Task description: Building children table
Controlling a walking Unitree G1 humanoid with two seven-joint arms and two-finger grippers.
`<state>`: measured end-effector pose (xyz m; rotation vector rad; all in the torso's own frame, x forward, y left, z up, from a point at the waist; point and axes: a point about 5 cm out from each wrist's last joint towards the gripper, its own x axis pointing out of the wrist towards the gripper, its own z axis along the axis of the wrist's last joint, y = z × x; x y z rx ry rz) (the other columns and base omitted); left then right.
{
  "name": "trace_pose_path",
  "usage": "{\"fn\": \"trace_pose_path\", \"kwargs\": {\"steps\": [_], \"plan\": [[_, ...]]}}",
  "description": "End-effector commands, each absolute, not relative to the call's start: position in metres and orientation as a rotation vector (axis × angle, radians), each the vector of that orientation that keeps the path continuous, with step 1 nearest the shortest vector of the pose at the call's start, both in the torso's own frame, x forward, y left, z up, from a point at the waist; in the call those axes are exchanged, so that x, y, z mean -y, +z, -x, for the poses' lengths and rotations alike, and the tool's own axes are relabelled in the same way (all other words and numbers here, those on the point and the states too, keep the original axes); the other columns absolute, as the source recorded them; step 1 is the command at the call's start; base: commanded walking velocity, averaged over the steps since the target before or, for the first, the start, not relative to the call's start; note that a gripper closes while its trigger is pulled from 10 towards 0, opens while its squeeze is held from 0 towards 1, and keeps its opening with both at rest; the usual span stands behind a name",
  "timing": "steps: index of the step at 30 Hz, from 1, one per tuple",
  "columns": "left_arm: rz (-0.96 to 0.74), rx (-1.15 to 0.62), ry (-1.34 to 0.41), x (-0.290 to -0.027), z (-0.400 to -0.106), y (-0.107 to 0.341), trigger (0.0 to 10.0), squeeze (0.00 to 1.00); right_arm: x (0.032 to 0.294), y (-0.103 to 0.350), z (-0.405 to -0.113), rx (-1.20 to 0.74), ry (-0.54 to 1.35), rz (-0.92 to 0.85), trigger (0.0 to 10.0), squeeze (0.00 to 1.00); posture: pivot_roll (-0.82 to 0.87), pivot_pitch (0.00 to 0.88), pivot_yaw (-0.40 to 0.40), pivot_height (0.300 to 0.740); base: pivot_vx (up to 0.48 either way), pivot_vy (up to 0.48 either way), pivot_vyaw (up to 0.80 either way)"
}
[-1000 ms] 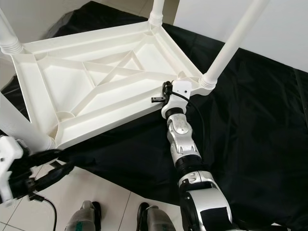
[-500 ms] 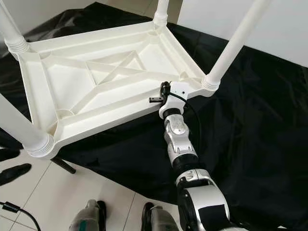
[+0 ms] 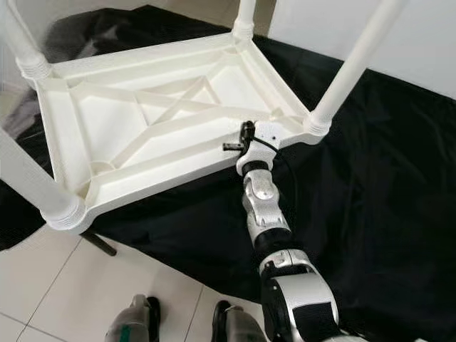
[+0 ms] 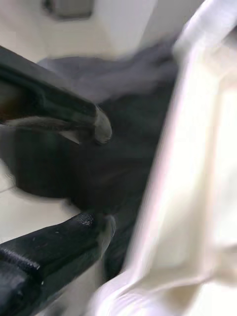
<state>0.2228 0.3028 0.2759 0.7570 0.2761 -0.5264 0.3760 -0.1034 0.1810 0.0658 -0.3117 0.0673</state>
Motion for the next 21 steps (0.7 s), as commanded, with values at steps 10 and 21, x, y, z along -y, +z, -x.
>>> {"fn": "trace_pose_path", "kwargs": {"steps": [10,21], "plan": [[-0.618,0.042,-0.331,-0.268,-0.247,0.280,10.0,0.00,0.106,0.174,-0.374,0.297,0.053,-0.073,10.0,0.00,0.38,0.203,-0.043,0.740,0.000,0.000,0.00],[-0.394,0.159,-0.348,-0.226,-0.261,0.260,10.0,0.00,0.109,0.171,-0.372,0.292,0.054,-0.053,10.0,0.00,0.34,0.208,-0.067,0.740,0.000,0.000,0.00]]}}
